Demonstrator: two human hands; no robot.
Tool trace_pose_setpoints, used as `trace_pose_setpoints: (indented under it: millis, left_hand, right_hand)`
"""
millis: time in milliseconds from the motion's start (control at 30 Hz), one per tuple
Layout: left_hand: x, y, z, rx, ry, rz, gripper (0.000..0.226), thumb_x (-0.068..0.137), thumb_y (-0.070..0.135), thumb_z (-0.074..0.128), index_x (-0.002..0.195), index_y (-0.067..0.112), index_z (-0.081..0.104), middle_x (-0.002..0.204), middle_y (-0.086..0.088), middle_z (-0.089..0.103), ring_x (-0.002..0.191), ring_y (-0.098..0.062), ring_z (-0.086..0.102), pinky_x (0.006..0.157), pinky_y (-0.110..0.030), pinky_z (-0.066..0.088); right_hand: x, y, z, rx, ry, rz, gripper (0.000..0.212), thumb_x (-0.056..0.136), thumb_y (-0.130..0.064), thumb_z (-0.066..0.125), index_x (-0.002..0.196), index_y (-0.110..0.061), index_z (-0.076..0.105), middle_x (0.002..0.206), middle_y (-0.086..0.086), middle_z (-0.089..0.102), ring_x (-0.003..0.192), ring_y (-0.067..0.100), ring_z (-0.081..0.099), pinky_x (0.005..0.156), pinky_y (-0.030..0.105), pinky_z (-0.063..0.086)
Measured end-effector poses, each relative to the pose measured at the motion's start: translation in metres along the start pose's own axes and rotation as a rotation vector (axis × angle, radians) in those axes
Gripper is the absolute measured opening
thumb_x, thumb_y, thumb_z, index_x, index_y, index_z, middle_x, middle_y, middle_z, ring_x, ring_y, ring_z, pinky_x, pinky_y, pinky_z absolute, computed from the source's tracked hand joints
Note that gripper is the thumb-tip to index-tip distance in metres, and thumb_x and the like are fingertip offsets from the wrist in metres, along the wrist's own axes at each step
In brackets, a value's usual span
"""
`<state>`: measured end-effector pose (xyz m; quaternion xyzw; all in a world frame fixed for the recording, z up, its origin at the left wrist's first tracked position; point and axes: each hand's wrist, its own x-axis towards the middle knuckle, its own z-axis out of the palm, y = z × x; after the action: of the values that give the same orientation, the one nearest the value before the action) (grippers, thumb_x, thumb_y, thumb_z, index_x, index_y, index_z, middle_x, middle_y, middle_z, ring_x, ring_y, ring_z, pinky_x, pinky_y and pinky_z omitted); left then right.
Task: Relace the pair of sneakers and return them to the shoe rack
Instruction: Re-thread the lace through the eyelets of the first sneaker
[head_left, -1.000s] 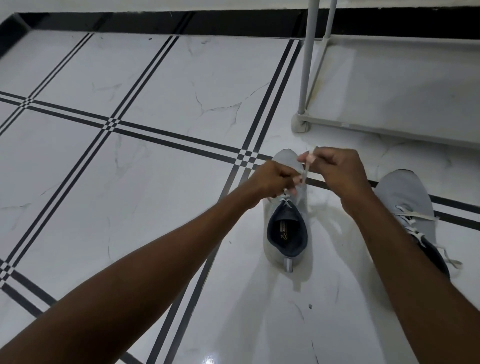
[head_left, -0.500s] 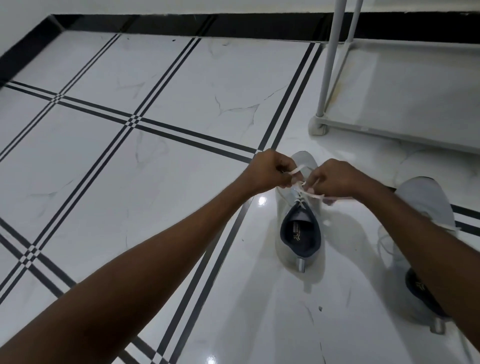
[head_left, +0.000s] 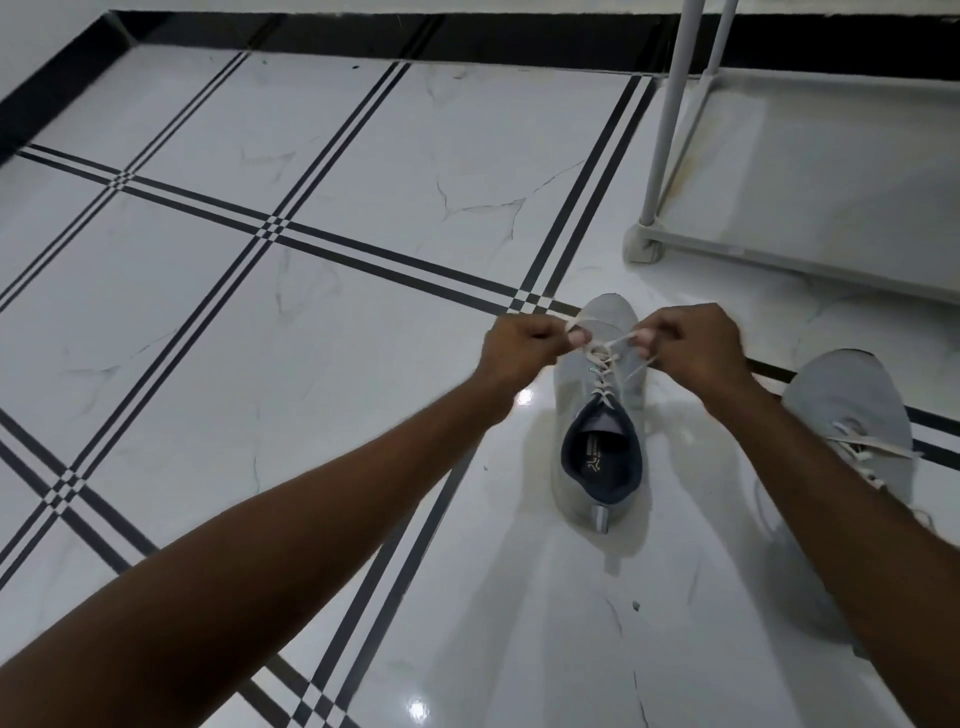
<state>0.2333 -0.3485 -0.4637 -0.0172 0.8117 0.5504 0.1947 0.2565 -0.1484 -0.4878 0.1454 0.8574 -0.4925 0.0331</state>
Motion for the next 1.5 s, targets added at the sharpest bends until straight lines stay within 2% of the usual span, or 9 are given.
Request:
trace_pose_setpoints:
  millis: [133, 267, 500, 667, 800, 900, 1033, 1133, 1500]
  left_hand:
    - [-0.008, -0.035, -0.036, 0.020, -0.137, -0.413, 0.023, 0.085, 0.011, 0.071, 0.103, -0.004, 0.072, 0.103, -0.014, 0.074, 0.089, -0.018, 0.068, 0.082, -0.026, 0.056]
    - [-0.021, -0.060, -0.024, -0.015, -0.194, -0.633, 0.023, 0.086, 0.012, 0.072, 0.102, -0.005, 0.071, 0.093, -0.013, 0.072, 0.077, -0.017, 0.068, 0.069, -0.023, 0.058]
    - [-0.014, -0.034, 0.007, 0.549, 0.038, 0.014, 0.041, 0.082, 0.030, 0.075, 0.118, 0.014, 0.065, 0.112, -0.002, 0.069, 0.103, -0.018, 0.064, 0.084, -0.027, 0.048]
    - [-0.014, -0.024, 0.022, 0.571, -0.090, 0.030, 0.011, 0.082, 0.017, 0.076, 0.091, 0.011, 0.075, 0.082, -0.007, 0.075, 0.070, -0.012, 0.061, 0.067, -0.026, 0.049]
    - [-0.010, -0.022, 0.018, 0.579, -0.123, 0.024, 0.009, 0.082, 0.014, 0.073, 0.088, 0.008, 0.075, 0.076, -0.004, 0.071, 0.070, -0.011, 0.058, 0.061, -0.020, 0.040]
    - [-0.008, -0.018, 0.018, 0.563, -0.148, 0.036, 0.011, 0.082, 0.008, 0.064, 0.088, 0.006, 0.074, 0.086, -0.008, 0.076, 0.082, -0.019, 0.068, 0.067, -0.025, 0.049]
    - [-0.003, -0.015, 0.017, 0.573, -0.184, 0.067, 0.013, 0.083, 0.005, 0.061, 0.090, 0.007, 0.072, 0.078, -0.001, 0.075, 0.079, -0.016, 0.070, 0.071, -0.024, 0.053]
    - [0.001, -0.013, 0.010, 0.587, -0.235, 0.131, 0.006, 0.080, 0.009, 0.075, 0.086, 0.010, 0.076, 0.062, 0.014, 0.063, 0.060, 0.001, 0.060, 0.057, -0.003, 0.040]
    - [-0.001, -0.020, 0.013, 0.683, -0.197, 0.223, 0.008, 0.078, 0.004, 0.074, 0.080, 0.011, 0.077, 0.075, 0.001, 0.075, 0.071, -0.009, 0.067, 0.067, -0.020, 0.049]
  right_hand:
    - [-0.010, 0.030, -0.028, -0.461, 0.326, 0.052, 0.015, 0.081, -0.009, 0.066, 0.085, -0.009, 0.080, 0.080, 0.019, 0.075, 0.073, 0.035, 0.064, 0.067, 0.027, 0.042]
    - [-0.024, 0.044, -0.015, -0.722, 0.207, 0.119, 0.014, 0.082, -0.004, 0.066, 0.088, -0.003, 0.078, 0.082, 0.023, 0.073, 0.084, 0.043, 0.065, 0.079, 0.041, 0.052]
    - [-0.008, 0.018, -0.023, 0.543, 0.109, 0.458, 0.011, 0.082, -0.011, 0.064, 0.078, -0.008, 0.073, 0.061, 0.008, 0.063, 0.040, 0.015, 0.056, 0.050, 0.028, 0.050]
    - [-0.006, 0.008, -0.024, -0.369, 0.263, 0.038, 0.014, 0.078, -0.035, 0.066, 0.081, -0.028, 0.077, 0.072, -0.001, 0.068, 0.067, 0.022, 0.060, 0.065, 0.027, 0.038]
    - [-0.013, 0.009, -0.020, -0.606, 0.326, -0.053, 0.016, 0.081, -0.030, 0.067, 0.090, -0.023, 0.077, 0.084, 0.009, 0.075, 0.089, 0.038, 0.064, 0.079, 0.038, 0.042]
    - [-0.017, 0.016, -0.007, -0.575, 0.145, -0.123, 0.027, 0.081, -0.018, 0.072, 0.107, -0.021, 0.076, 0.104, 0.011, 0.075, 0.106, 0.037, 0.060, 0.094, 0.043, 0.045]
    - [-0.027, 0.014, 0.016, -0.315, -0.111, -0.129, 0.026, 0.079, -0.004, 0.070, 0.097, -0.021, 0.080, 0.092, 0.007, 0.077, 0.074, 0.020, 0.063, 0.075, 0.028, 0.051]
    - [-0.031, 0.018, 0.019, -0.194, -0.123, -0.038, 0.020, 0.075, -0.001, 0.075, 0.085, -0.017, 0.079, 0.079, 0.005, 0.075, 0.067, 0.023, 0.071, 0.074, 0.036, 0.060]
    - [-0.039, 0.026, 0.022, -0.201, -0.014, 0.018, 0.014, 0.082, -0.003, 0.064, 0.077, -0.016, 0.067, 0.071, 0.004, 0.072, 0.065, 0.025, 0.070, 0.067, 0.039, 0.058]
